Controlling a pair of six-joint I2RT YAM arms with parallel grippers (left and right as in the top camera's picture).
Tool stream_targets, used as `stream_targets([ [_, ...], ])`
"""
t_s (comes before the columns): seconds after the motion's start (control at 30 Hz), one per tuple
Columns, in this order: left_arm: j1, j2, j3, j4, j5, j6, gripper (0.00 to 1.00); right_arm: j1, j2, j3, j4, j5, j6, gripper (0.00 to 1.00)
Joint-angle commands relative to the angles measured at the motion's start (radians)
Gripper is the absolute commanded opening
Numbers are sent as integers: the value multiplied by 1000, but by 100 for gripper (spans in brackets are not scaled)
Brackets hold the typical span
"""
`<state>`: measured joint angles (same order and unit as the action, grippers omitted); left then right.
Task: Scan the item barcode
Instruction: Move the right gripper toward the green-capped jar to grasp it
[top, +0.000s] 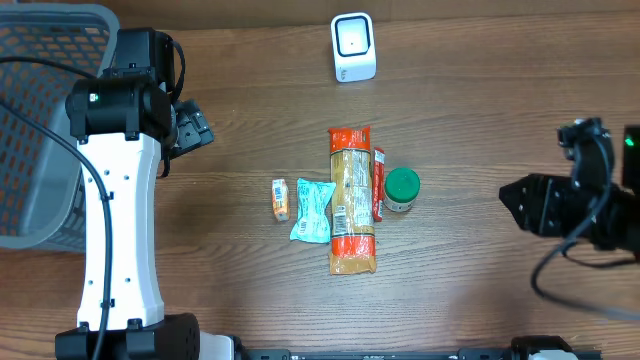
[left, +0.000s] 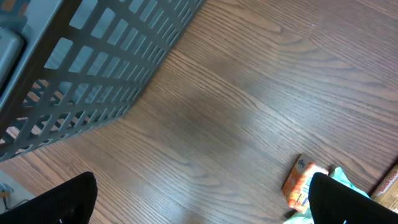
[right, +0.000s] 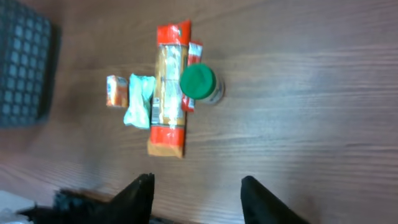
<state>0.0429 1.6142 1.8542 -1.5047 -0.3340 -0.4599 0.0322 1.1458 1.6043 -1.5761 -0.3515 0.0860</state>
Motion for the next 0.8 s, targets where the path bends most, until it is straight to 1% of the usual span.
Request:
stream_targets([
  [0.0, 2, 8, 5, -2, -13, 19, 100, -3, 70, 18, -4, -16, 0, 47],
  [0.07, 3, 8, 5, -2, -13, 19, 100, 12, 110, 18, -6, -17, 0, 47],
  [0.1, 3, 8, 5, -2, -13, 19, 100, 25, 132, 18, -5, -16, 0, 50],
  [0.17, 3, 8, 5, -2, -13, 19, 100, 54, 167, 18, 2, -16, 0, 61],
  [0.27, 2, 8, 5, -2, -13, 19, 99, 105, 218, 18, 13, -16, 0, 74],
  [0.33, 2, 8, 5, -2, -13, 19, 100, 138, 248, 17, 18, -12, 4, 80],
  [0.4, 2, 8, 5, -2, -13, 19, 100, 172, 274, 5, 34, 42, 71, 86],
  [0.5, 2, 8, 5, -2, -13, 19, 100, 217, 292, -47, 90, 135, 169, 92],
  [0.6, 2, 8, 5, -2, -13, 19, 100, 258, 300, -118, 166, 142, 217, 100],
  [0.67, 3, 8, 5, -2, -13, 19, 100, 293, 304, -171, 220, 150, 270, 100],
  [0.77, 2, 8, 5, -2, -13, 19, 100, 356, 314, -235, 288, 244, 362, 100],
])
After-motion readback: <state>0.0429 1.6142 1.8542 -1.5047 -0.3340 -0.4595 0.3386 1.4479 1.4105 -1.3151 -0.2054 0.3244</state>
